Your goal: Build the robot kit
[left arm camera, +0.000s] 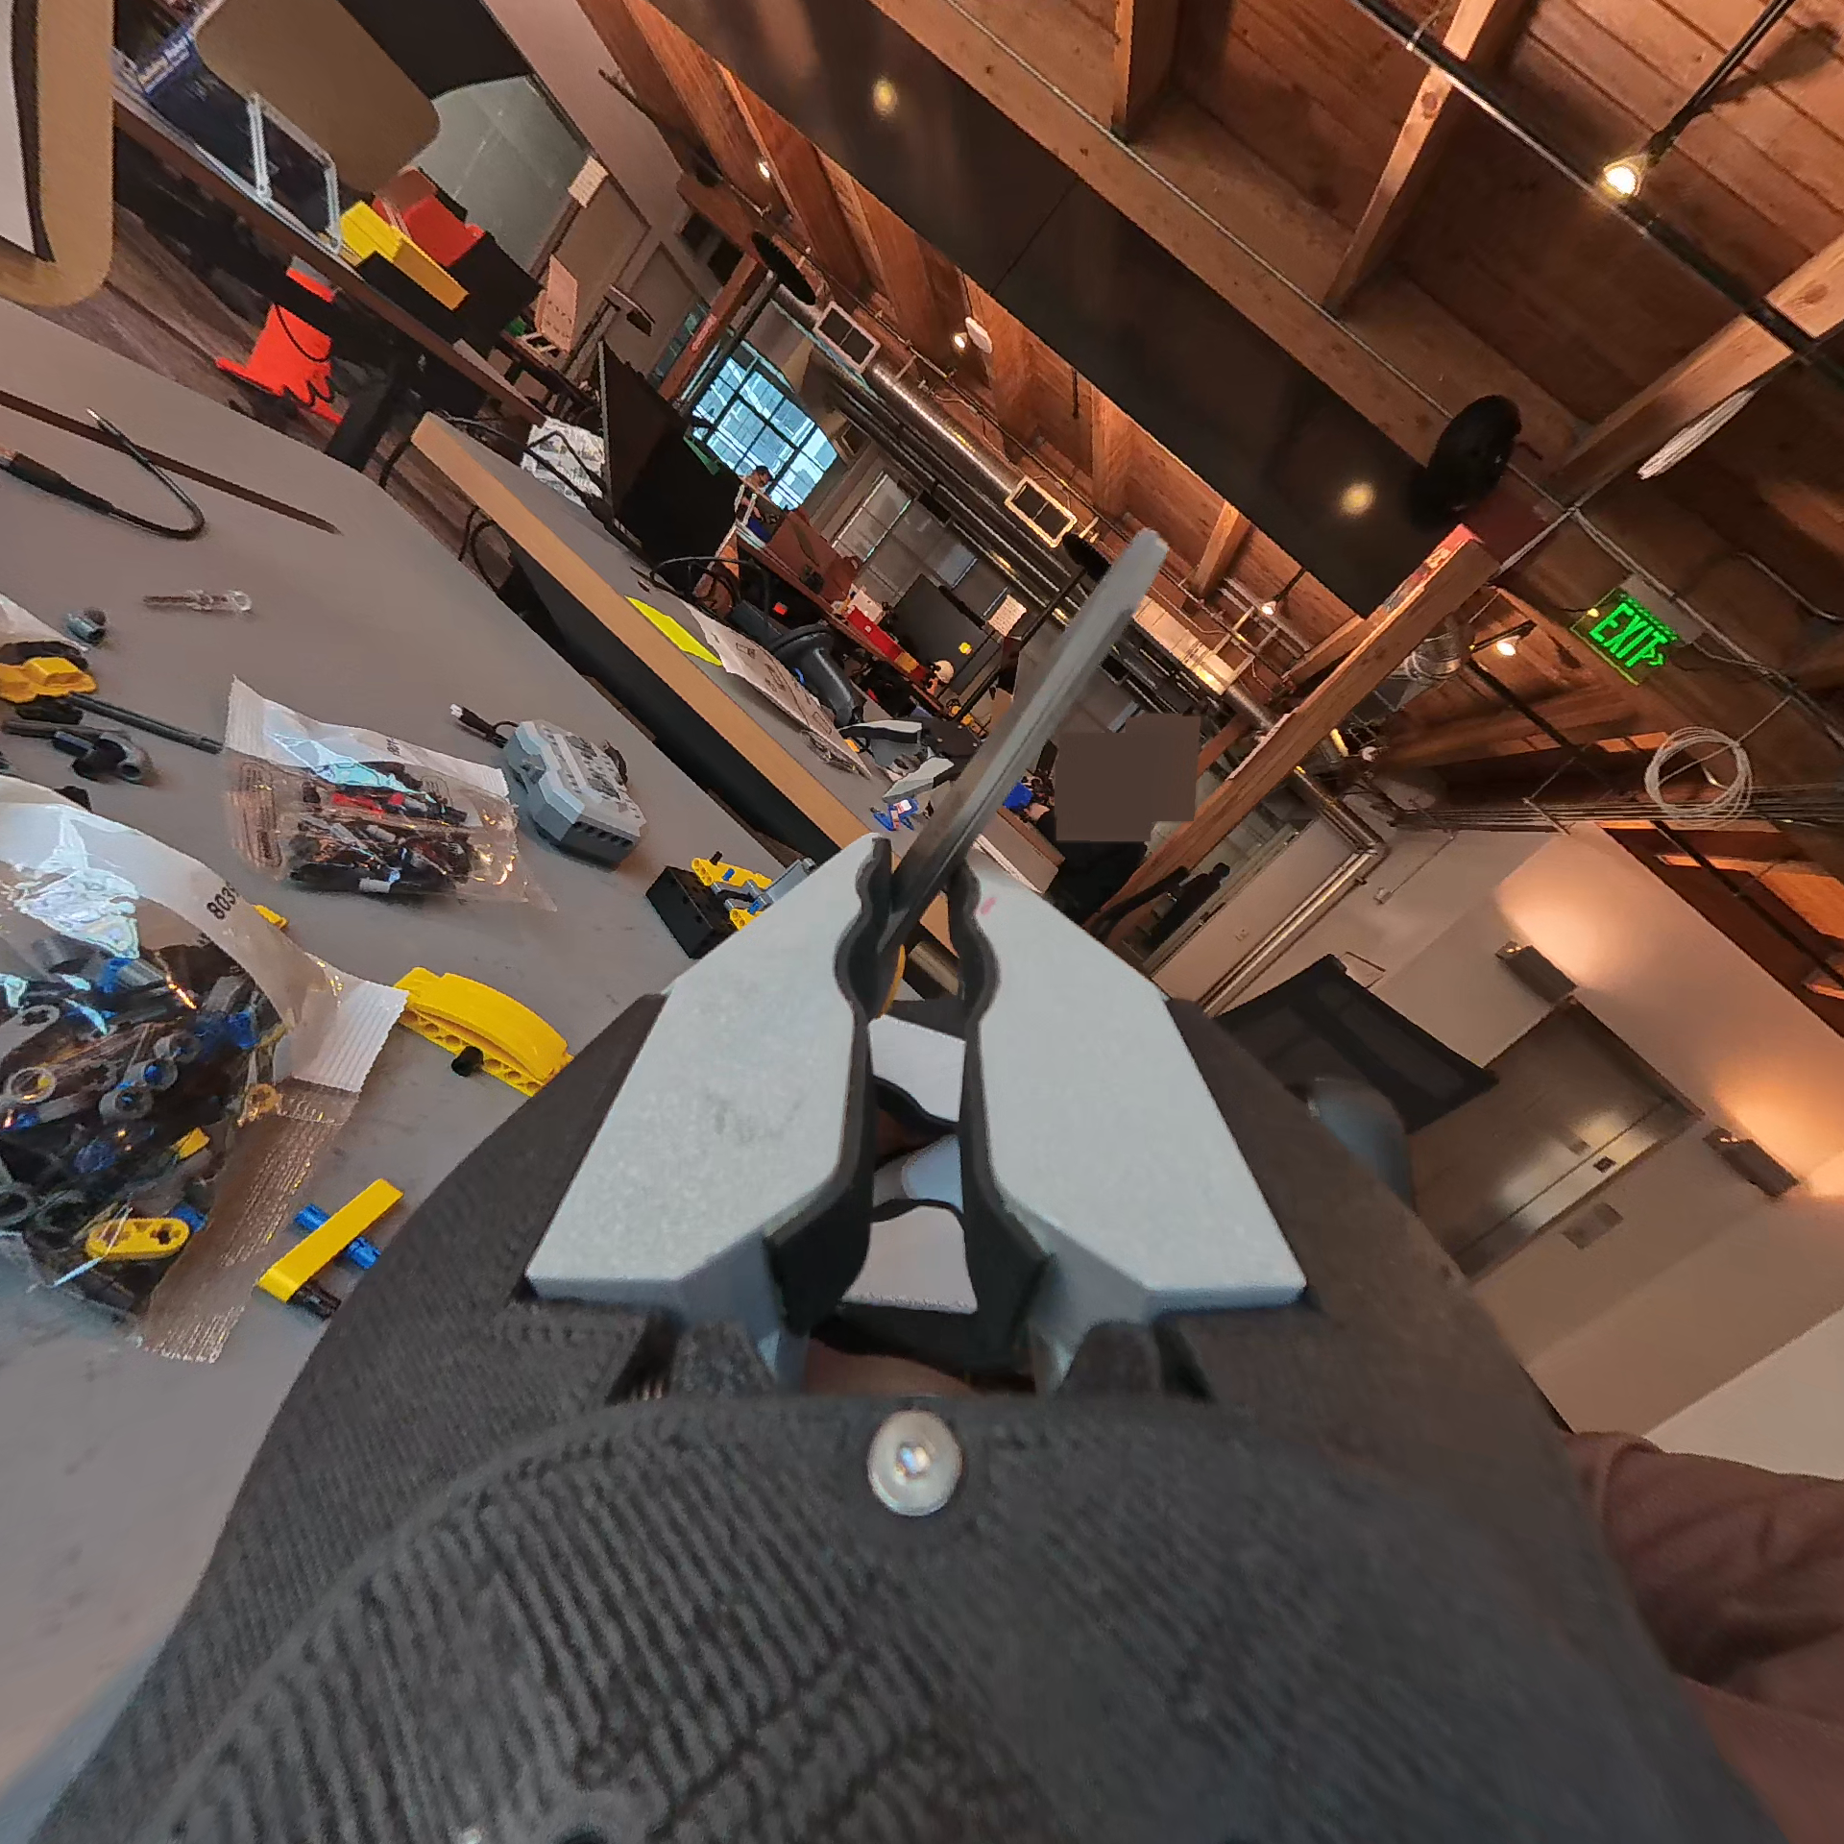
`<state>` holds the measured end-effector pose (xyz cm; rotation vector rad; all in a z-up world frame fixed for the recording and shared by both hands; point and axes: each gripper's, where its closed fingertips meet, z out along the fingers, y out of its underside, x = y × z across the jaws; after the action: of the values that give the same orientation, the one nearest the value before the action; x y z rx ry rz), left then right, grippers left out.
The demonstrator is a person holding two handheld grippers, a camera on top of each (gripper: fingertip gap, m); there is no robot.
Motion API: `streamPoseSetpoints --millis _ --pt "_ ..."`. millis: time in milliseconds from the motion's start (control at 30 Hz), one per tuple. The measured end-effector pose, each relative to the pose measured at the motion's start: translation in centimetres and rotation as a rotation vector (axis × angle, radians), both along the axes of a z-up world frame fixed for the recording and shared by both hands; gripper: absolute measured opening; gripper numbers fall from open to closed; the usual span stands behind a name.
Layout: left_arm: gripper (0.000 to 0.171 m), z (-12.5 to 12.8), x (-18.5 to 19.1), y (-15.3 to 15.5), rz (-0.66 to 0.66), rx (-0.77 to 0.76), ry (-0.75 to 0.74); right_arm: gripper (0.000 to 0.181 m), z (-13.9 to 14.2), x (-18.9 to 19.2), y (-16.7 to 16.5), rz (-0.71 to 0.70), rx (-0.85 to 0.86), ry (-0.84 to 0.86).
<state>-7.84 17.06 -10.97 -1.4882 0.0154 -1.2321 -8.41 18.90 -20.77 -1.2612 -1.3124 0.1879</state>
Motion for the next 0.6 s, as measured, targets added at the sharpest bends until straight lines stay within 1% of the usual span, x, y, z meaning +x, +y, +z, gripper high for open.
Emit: streamPoseSetpoints --millis 33,100,233,300,367,467,533,600 --pt "0.008 0.0 -0.1 0.1 0.001 -0.003 0.001 0.032 0.0 -0.1 0.0 -0.007 -0.003 0.004" --pt "0.008 0.1 -0.2 0.1 0.000 -0.002 -0.009 0.032 -0.1 -0.3 0.1 -0.029 -0.011 0.002" --pt "0.009 0.9 -0.3 -0.2 -0.014 0.030 -0.018 0.034 0.2 -1.4 -1.5 0.042 -0.099 0.065" --pt "0.008 0.6 -0.3 -0.2 -0.007 0.028 0.011 0.035 -0.1 -1.2 -1.6 0.039 -0.098 0.035" --pt "0.008 0.3 -0.1 -0.2 -0.019 0.014 0.001 0.037 -0.5 -0.8 -2.0 0.069 -0.119 -0.012" --pt "0.009 -0.2 0.2 0.0 -0.029 -0.008 0.009 0.037 -1.1 -0.3 -2.2 0.120 -0.174 -0.028" --pt "0.009 -0.3 0.5 0.0 -0.035 -0.008 0.004 0.037 -1.3 0.0 -1.8 0.104 -0.142 -0.048" --pt "0.008 0.0 0.4 -0.1 -0.038 0.002 -0.014 0.036 -0.9 0.2 -1.2 0.067 -0.057 -0.064"
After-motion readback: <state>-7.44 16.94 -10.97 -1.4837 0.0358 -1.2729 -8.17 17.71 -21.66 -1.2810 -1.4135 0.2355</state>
